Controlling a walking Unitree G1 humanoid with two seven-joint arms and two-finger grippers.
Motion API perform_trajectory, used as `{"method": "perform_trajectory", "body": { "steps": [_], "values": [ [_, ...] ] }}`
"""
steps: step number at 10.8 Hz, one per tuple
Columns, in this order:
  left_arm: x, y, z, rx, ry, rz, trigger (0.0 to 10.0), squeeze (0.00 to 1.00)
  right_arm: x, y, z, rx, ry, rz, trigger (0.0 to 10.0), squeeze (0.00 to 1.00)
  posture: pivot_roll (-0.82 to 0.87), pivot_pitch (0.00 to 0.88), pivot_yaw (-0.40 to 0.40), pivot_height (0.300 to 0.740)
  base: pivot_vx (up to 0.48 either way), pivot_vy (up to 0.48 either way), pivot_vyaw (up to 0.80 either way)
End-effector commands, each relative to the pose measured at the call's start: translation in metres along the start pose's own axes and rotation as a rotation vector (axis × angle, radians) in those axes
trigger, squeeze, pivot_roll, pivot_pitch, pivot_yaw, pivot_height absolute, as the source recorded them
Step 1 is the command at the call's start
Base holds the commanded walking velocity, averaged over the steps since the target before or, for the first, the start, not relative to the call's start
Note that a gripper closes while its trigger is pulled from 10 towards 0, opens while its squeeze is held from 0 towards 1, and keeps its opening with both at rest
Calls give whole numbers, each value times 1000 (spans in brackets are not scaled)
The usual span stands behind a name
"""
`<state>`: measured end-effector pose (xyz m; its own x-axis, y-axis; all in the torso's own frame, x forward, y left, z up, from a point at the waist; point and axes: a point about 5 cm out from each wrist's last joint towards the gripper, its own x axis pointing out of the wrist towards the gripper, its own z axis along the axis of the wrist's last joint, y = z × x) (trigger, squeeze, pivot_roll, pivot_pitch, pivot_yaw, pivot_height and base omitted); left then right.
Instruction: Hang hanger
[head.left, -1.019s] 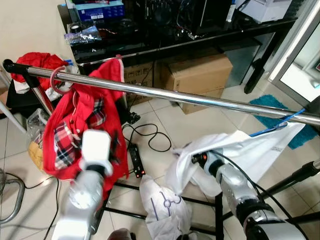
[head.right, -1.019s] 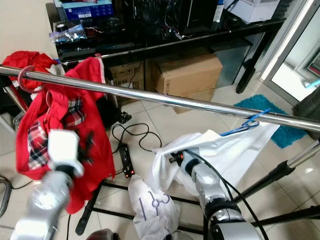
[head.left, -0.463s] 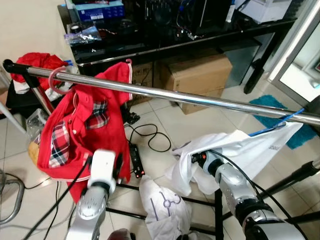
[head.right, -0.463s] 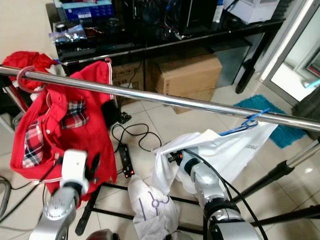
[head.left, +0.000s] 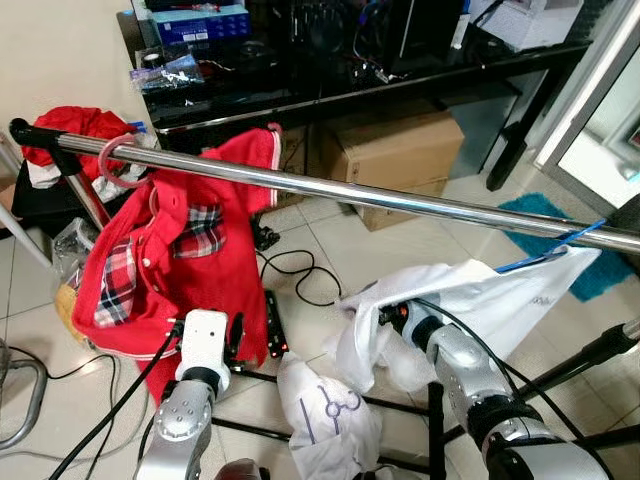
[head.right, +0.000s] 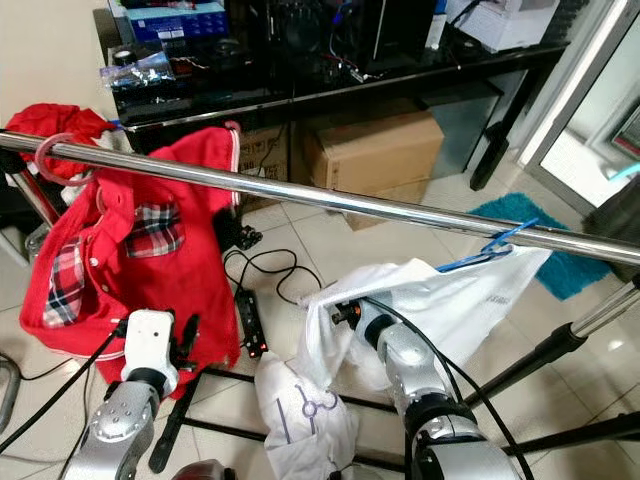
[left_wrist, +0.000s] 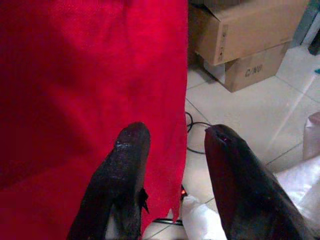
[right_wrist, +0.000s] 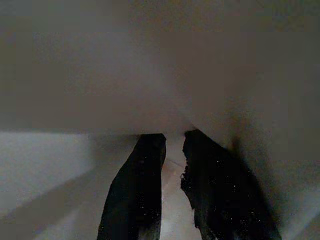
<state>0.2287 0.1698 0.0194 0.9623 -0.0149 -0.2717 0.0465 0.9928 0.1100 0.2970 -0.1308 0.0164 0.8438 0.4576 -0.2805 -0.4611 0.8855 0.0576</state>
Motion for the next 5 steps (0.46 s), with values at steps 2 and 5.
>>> {"method": "perform_trajectory", "body": {
  "steps": [2, 5],
  "values": [
    [3, 4, 10, -2, -62, 40, 10000, 0, 4, 0, 10, -25, -35, 18, 10000, 0, 153, 2, -54, 740, 0, 0, 0],
    [1, 7, 5, -3, -64, 60, 10000, 0, 5, 3, 9, -24, -29, 28, 10000, 0, 164, 5, -58, 740, 0, 0, 0]
  ]
}}
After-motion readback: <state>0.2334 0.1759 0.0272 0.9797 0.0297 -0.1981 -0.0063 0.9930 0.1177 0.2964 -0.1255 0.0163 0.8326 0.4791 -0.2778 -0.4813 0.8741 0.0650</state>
